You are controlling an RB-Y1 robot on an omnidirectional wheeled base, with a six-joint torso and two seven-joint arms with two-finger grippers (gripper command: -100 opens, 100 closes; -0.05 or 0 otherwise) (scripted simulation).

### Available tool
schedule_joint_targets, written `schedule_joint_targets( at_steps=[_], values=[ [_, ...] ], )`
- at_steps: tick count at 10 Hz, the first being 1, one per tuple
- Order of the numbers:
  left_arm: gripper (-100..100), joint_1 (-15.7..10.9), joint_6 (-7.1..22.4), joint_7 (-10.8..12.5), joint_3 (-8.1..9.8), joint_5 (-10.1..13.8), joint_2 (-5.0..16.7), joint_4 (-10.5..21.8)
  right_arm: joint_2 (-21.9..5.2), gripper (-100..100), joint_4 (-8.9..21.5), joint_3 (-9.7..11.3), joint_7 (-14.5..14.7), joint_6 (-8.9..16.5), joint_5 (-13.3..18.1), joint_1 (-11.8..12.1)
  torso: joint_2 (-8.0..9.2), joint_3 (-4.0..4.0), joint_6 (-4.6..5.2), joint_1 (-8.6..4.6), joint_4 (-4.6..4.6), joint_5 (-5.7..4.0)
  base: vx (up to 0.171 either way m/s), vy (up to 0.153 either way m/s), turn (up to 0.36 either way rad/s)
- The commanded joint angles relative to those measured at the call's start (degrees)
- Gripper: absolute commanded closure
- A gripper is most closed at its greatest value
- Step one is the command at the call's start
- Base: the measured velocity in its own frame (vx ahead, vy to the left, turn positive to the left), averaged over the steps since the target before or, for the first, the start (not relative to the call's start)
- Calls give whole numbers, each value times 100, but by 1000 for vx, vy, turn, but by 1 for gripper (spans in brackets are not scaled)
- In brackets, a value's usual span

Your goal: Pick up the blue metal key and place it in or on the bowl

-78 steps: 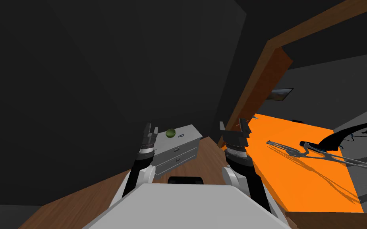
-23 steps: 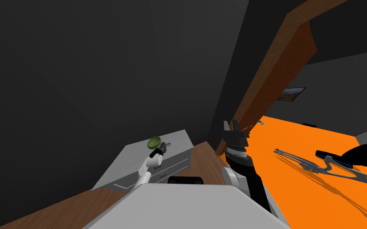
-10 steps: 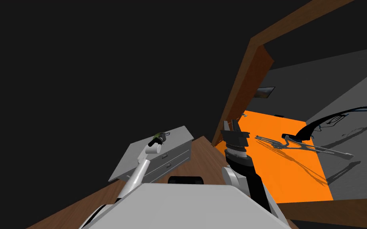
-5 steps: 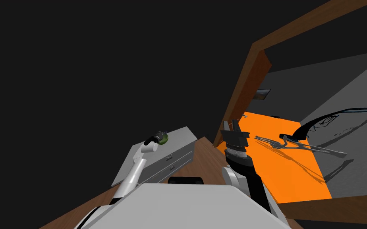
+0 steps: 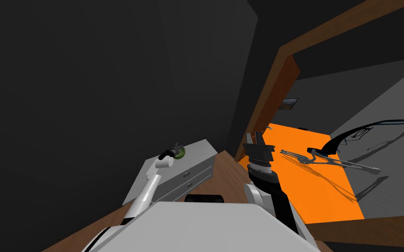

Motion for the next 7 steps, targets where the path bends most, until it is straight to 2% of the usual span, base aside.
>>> schedule_joint_targets(
  at_steps=[1,2,7],
  values=[
    [0,0,0,0,0,0,0,0,0,0,0,0,0,0,0,0,0,0,0,0,0,0,0,0,0],
    [-100,8,223,44,32,40,71,-228,0,0,0,0,0,0,0,0,0,0,0,0,0,0,4,-9,19],
    [-100,28,781,154,111,140,248,-798,0,0,0,0,0,0,0,0,-3,-1,0,-7,0,-2,10,-19,15]
  ],
)
